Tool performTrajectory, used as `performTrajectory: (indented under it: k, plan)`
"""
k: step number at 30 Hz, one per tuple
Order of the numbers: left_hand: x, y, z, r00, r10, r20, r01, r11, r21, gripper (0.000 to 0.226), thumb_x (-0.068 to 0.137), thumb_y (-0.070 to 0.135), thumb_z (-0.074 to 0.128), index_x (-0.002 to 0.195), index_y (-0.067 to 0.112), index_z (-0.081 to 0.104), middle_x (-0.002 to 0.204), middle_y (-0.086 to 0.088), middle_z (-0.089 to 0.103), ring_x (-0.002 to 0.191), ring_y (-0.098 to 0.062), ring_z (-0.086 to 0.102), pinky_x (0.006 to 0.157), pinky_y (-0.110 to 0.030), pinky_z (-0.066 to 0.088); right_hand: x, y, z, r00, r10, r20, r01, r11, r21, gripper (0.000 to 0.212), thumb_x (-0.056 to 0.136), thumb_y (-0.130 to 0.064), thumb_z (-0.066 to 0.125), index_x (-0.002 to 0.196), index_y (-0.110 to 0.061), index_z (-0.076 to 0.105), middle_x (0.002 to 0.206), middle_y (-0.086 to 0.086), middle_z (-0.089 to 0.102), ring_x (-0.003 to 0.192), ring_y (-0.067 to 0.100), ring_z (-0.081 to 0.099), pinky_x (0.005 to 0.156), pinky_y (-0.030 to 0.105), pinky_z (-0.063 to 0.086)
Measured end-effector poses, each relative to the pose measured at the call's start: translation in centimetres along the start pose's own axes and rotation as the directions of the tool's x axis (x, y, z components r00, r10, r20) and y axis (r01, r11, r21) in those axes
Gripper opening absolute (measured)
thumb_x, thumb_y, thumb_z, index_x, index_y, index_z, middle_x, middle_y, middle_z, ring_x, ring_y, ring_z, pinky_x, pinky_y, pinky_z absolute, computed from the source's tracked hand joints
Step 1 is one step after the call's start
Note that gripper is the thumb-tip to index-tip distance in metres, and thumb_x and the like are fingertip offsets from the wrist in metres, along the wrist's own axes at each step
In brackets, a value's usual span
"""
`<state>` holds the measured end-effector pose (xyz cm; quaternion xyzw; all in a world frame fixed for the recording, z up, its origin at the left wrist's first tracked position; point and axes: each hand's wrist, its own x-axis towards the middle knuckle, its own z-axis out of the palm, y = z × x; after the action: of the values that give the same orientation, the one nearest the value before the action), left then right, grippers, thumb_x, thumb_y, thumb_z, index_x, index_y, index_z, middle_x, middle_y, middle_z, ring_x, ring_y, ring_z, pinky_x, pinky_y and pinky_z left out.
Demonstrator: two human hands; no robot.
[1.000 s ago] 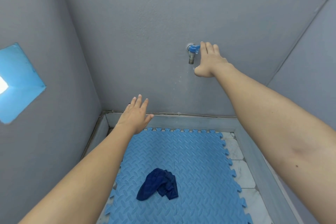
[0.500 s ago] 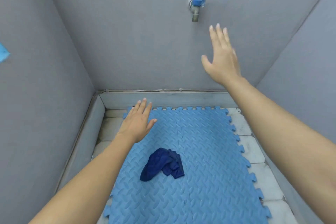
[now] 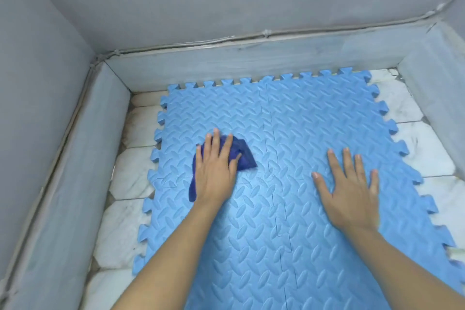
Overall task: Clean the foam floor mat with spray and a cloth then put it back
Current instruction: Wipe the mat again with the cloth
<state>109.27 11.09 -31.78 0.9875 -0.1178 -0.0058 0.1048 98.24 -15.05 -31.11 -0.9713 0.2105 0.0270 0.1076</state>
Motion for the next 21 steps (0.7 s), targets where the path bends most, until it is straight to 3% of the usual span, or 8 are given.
performTrajectory:
  k: [3,5,7,9,11,13,17,21]
  plan:
    - [5.5,-2.9,-1.0,0.873,-0.480,-0.086,0.476,0.877,-0.067,0.054,0.100,0.044,0.028,0.150,0.024,0.025,0.161,-0.011,0.006,0.148,-0.030,0.002,0.118,-0.050,0.001,-0.1,0.3,0.3,1.000,0.003,-0.029,-0.002,1.000,0.004,0.069,0.094,-0.067,0.021,0.155,-0.037,0.017,0.165,-0.002,0.013,0.153,0.018,0.004,0.122,0.049,-0.001]
    - [7.9,-2.5,-1.3,0.798,-0.599,-0.056,0.591,0.798,-0.115,0.053,0.101,0.044,0.022,0.151,0.024,0.024,0.161,-0.010,0.006,0.148,-0.030,0.001,0.118,-0.050,0.001,0.1,0.3,0.4,0.999,0.006,-0.042,-0.006,1.000,-0.001,0.067,0.095,-0.065,0.023,0.155,-0.037,0.018,0.165,-0.002,0.013,0.153,0.018,0.005,0.122,0.049,-0.001]
    - [7.7,0.9,-0.5,0.927,-0.375,-0.027,0.373,0.926,-0.056,0.052,0.102,0.041,0.021,0.151,0.026,0.022,0.161,-0.006,0.009,0.148,-0.027,0.004,0.119,-0.048,0.005,0.1,0.3,0.5,0.999,0.003,-0.040,-0.003,1.000,-0.008,0.066,0.096,-0.064,0.027,0.155,-0.036,0.018,0.165,-0.002,0.013,0.153,0.019,0.005,0.122,0.050,0.000]
    - [5.0,5.7,0.4,0.994,0.108,0.013,-0.107,0.994,-0.027,0.053,0.099,0.042,0.022,0.151,0.028,0.022,0.161,-0.001,0.010,0.148,-0.023,0.004,0.120,-0.044,0.007,-0.2,0.5,0.5,0.998,-0.001,-0.057,0.001,1.000,-0.002,0.066,0.096,-0.062,0.028,0.155,-0.034,0.021,0.164,-0.001,0.017,0.153,0.020,0.010,0.122,0.051,0.003]
    - [1.7,8.8,0.7,0.859,0.487,0.156,-0.482,0.873,-0.075,0.055,0.098,0.045,0.026,0.151,0.031,0.021,0.161,0.003,0.008,0.149,-0.019,0.002,0.119,-0.038,0.002,-0.3,0.5,0.4,0.997,0.004,-0.073,-0.005,1.000,-0.014,0.068,0.094,-0.062,0.029,0.154,-0.032,0.027,0.163,0.001,0.023,0.151,0.022,0.016,0.121,0.052,0.008]
    - [2.4,8.1,0.5,0.770,0.596,0.229,-0.592,0.801,-0.091,0.057,0.097,0.047,0.027,0.151,0.033,0.018,0.161,0.006,0.008,0.148,-0.016,0.002,0.119,-0.037,0.002,-0.2,0.3,0.3,0.997,0.008,-0.071,-0.009,1.000,-0.014,0.069,0.092,-0.062,0.029,0.153,-0.030,0.032,0.161,0.001,0.027,0.150,0.023,0.020,0.121,0.052,0.010]
    - [9.8,-0.3,-0.8,0.989,0.112,0.094,-0.115,0.993,0.019,0.056,0.098,0.045,0.028,0.151,0.029,0.020,0.161,-0.001,0.009,0.148,-0.025,0.005,0.119,-0.044,0.008,-0.2,0.2,0.2,0.998,0.012,-0.063,-0.012,1.000,-0.002,0.070,0.090,-0.062,0.028,0.152,-0.030,0.033,0.161,-0.001,0.028,0.151,0.021,0.019,0.122,0.050,0.008]
    - [12.3,-6.9,-2.0,0.889,-0.456,-0.036,0.457,0.889,0.039,0.056,0.101,0.042,0.027,0.152,0.020,0.021,0.161,-0.009,0.010,0.147,-0.034,0.001,0.118,-0.048,0.004,0.0,0.1,0.3,0.997,0.014,-0.072,-0.014,1.000,-0.005,0.070,0.090,-0.061,0.030,0.152,-0.028,0.035,0.160,0.000,0.029,0.150,0.021,0.020,0.122,0.050,0.007]
